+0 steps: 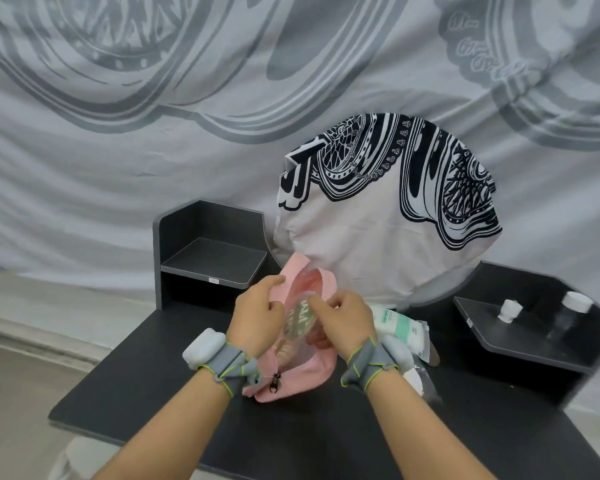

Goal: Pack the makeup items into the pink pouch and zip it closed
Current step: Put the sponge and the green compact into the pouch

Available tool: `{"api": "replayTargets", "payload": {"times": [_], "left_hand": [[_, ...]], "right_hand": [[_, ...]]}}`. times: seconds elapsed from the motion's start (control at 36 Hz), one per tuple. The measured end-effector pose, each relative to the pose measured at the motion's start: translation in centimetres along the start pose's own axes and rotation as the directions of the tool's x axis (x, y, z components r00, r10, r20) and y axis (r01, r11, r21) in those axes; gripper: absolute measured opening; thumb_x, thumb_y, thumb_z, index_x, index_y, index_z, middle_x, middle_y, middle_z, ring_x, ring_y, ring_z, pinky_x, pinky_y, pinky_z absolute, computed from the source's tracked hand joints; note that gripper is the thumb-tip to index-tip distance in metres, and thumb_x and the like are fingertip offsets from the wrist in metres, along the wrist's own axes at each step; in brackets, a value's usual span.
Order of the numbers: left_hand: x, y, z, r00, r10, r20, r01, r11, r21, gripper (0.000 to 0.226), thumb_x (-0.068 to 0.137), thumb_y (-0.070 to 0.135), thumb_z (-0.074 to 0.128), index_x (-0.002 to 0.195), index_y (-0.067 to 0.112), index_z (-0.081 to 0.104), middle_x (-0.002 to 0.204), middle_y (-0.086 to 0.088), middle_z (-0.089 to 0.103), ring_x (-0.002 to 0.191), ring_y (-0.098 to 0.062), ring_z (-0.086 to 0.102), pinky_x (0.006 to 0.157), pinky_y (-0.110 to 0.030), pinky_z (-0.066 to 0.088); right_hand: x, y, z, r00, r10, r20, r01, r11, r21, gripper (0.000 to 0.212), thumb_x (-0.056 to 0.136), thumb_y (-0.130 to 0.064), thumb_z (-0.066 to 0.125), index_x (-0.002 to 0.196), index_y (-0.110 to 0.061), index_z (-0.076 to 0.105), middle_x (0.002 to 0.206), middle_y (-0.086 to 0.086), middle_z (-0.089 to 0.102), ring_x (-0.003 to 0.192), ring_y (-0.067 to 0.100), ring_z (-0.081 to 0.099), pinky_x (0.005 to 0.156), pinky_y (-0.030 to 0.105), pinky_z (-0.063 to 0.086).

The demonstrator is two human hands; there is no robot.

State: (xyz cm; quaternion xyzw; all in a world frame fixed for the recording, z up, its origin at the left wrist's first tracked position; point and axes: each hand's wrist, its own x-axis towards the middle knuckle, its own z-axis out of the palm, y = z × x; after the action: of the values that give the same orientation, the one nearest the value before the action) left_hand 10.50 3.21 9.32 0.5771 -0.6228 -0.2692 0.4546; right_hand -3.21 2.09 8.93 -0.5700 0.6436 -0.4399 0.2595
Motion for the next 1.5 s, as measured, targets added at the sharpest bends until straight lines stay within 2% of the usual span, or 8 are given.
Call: {"api": "replayTargets", "payload": {"times": [0.25,0.42,0.69,0.94,1.08,1.25,1.36,1.5], "left_hand": [[0.0,0.3,0.6,1.000,0.006,-0.010,-0.006,0.999,0.041,0.049,0.085,-0.003,0.043,0.126,0.016,0.061,0.128,-0.008,0.060,0.084,-0.022,0.061,0.071,-0.009,0.038],[-0.2,0.4,0.5,0.999,0.041,0.009,-0.042,0.992,0.118,0.047,0.084,-0.005,0.039,0.119,0.014,0.066,0.132,-0.006,0.059,0.099,-0.023,0.063,0.090,-0.014,0.043],[0.0,0.1,0.6,1.000,-0.008,-0.027,0.012,0.987,0.163,0.042,0.088,0.001,0.039,0.113,0.016,0.069,0.143,-0.012,0.049,0.135,-0.022,0.044,0.107,-0.026,0.034],[0.2,0.0,0.2,0.995,-0.046,-0.085,0.061,0.982,0.181,0.036,0.088,0.010,0.042,0.107,0.018,0.071,0.124,-0.002,0.065,0.111,-0.028,0.060,0.092,-0.030,0.046],[0.8,-0.2,-0.1,0.980,-0.098,-0.171,0.141,0.956,0.259,0.038,0.091,0.010,0.043,0.119,0.023,0.064,0.135,-0.004,0.056,0.118,-0.032,0.056,0.094,-0.036,0.045],[0.5,0.3,-0.4,0.970,-0.013,-0.241,0.122,0.888,0.443,0.035,0.088,0.014,0.041,0.106,0.019,0.070,0.116,-0.005,0.060,0.106,-0.032,0.057,0.096,-0.043,0.043],[-0.3,1.7,0.4,0.959,0.170,-0.225,-0.045,0.879,0.475,0.039,0.087,0.018,0.044,0.119,0.023,0.065,0.140,-0.002,0.051,0.129,-0.028,0.045,0.107,-0.042,0.031],[-1.1,3.4,3.7,0.908,0.403,-0.117,-0.331,0.858,0.393,0.040,0.079,0.023,0.040,0.103,0.017,0.072,0.124,-0.004,0.060,0.122,-0.027,0.049,0.104,-0.036,0.037]], "right_hand": [[-0.6,-0.5,1.9,0.992,-0.074,0.098,0.109,0.902,-0.418,0.050,0.076,-0.055,0.049,0.047,-0.016,0.037,0.059,0.007,0.053,0.063,0.031,0.054,0.055,0.032,0.038],[-0.7,-0.7,1.2,0.982,-0.164,0.099,0.191,0.826,-0.531,0.037,0.097,-0.032,0.040,0.086,-0.009,0.066,0.091,0.016,0.069,0.091,0.034,0.064,0.063,0.029,0.034],[-1.1,-0.9,0.3,0.940,-0.236,0.246,0.311,0.888,-0.339,0.037,0.080,0.000,0.042,0.093,-0.015,0.074,0.097,0.005,0.074,0.084,0.026,0.069,0.086,0.034,0.055],[-1.7,-1.5,0.9,0.793,-0.238,0.560,0.517,0.750,-0.413,0.052,0.086,0.004,0.037,0.131,-0.016,0.054,0.133,0.014,0.055,0.118,0.033,0.054,0.101,0.037,0.044],[-1.3,-1.7,-0.3,0.835,-0.460,0.301,0.489,0.872,-0.024,0.055,0.075,0.021,0.032,0.110,-0.003,0.067,0.131,0.006,0.056,0.109,0.010,0.056,0.093,-0.001,0.033],[-0.3,-1.3,-2.8,0.933,-0.352,0.070,0.326,0.912,0.247,0.053,0.076,0.025,0.025,0.096,0.005,0.070,0.116,0.011,0.063,0.092,-0.010,0.061,0.079,0.000,0.043],[1.0,0.9,-4.1,0.960,-0.276,-0.038,0.276,0.925,0.260,0.055,0.073,0.027,0.024,0.090,0.002,0.070,0.105,0.009,0.065,0.100,0.020,0.064,0.091,0.013,0.048],[1.6,3.7,-6.0,0.980,-0.174,-0.099,0.192,0.956,0.222,0.054,0.073,0.025,0.023,0.090,0.005,0.070,0.103,0.009,0.065,0.097,0.022,0.062,0.099,0.031,0.047]]}}
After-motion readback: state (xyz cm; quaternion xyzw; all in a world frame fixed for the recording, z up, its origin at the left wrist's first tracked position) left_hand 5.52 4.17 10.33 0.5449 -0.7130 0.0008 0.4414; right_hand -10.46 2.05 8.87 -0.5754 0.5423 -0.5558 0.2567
